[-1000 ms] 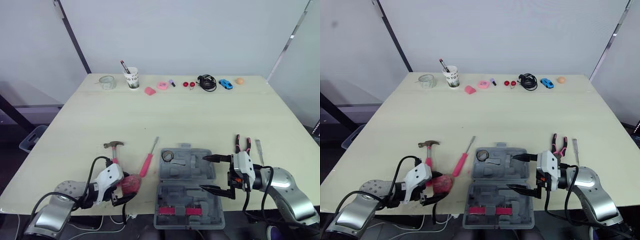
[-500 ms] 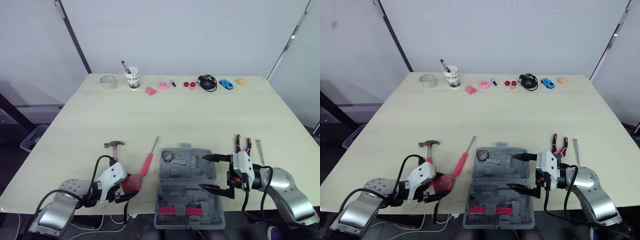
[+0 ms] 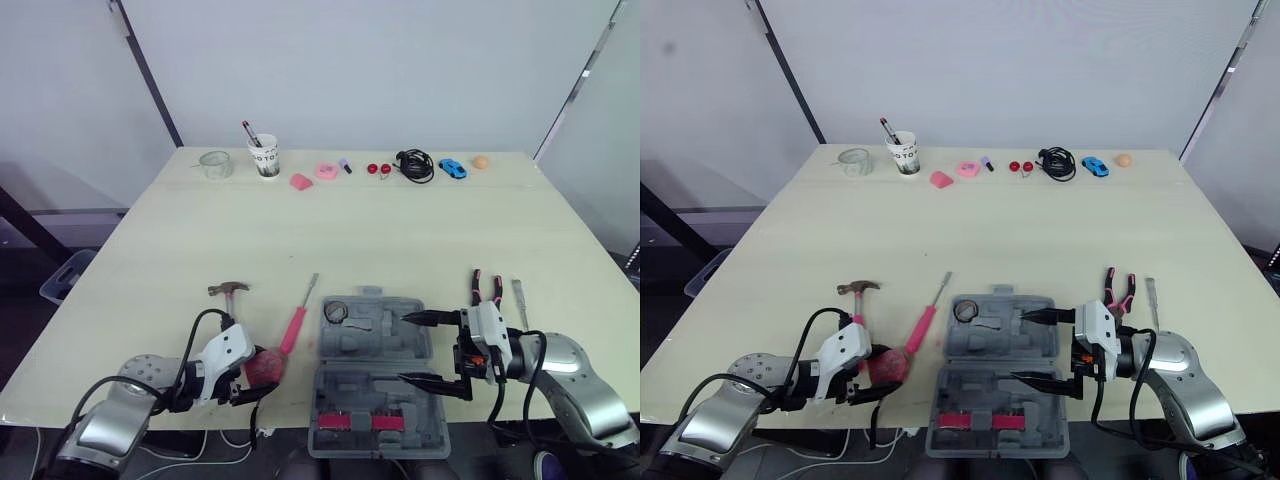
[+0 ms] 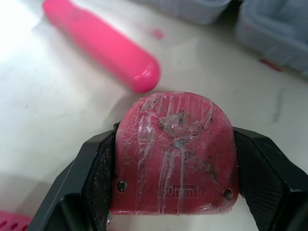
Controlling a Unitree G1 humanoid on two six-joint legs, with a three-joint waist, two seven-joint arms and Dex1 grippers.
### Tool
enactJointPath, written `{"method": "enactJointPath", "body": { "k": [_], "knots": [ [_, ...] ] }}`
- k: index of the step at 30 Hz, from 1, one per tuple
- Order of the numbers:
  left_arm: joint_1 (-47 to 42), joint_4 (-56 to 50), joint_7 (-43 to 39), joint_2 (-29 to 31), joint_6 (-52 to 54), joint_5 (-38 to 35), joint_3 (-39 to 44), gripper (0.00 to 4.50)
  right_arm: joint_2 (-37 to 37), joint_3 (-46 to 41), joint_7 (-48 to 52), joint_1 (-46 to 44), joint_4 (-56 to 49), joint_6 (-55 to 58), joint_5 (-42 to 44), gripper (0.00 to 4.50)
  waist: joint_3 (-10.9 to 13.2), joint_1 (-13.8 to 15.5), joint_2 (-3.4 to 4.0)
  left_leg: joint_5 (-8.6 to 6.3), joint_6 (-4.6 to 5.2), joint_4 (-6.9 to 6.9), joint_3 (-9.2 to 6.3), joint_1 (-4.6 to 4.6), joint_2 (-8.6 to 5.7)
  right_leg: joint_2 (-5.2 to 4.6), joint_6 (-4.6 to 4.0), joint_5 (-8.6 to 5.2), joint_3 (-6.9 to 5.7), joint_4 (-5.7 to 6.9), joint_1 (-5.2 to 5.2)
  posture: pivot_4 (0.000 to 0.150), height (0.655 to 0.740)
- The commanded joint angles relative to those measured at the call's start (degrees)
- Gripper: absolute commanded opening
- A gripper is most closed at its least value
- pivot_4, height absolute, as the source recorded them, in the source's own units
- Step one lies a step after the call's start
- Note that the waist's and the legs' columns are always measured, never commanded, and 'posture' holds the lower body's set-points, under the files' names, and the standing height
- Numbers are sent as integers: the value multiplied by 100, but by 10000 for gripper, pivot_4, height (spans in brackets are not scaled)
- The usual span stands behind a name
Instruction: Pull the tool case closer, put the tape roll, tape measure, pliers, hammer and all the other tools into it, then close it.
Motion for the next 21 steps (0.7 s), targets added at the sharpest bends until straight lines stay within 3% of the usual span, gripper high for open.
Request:
{"method": "enactJointPath", "body": {
  "k": [1, 5, 13, 21],
  "knots": [
    [-194, 47, -342, 270, -285, -125, 163, 30525, -75, -76, 132, -88, -187, 30, 179, 45000, 0, -3, -1, 0, 0, 0, 0, 0, 0, 0, 0, 0, 0, 0, 0, 1500, 7400],
    [-468, 18, -694, 505, -249, -232, 184, 30525, -76, -115, 112, -141, -138, 55, 175, 45000, 1, -3, 1, 0, 0, 0, 2, 0, 0, 1, 0, 0, 1, 1, -1, 1500, 7400],
    [-1920, 224, -1733, 565, -401, -322, -352, 30525, -70, -296, -799, -443, -742, 1854, 1037, 45000, 2, -6, -1, 0, 0, 4, 4, -3, -2, 1, 0, 0, 3, 3, -1, 1500, 7400],
    [-3546, 531, -2017, -557, -366, -237, -1222, 30525, -64, -672, -2245, -648, -1186, 3746, 2018, 45000, 0, 21, -4, 1, 1, 21, -9, -17, -8, 8, 23, 13, 5, 11, 0, 1500, 7400]
  ]
}}
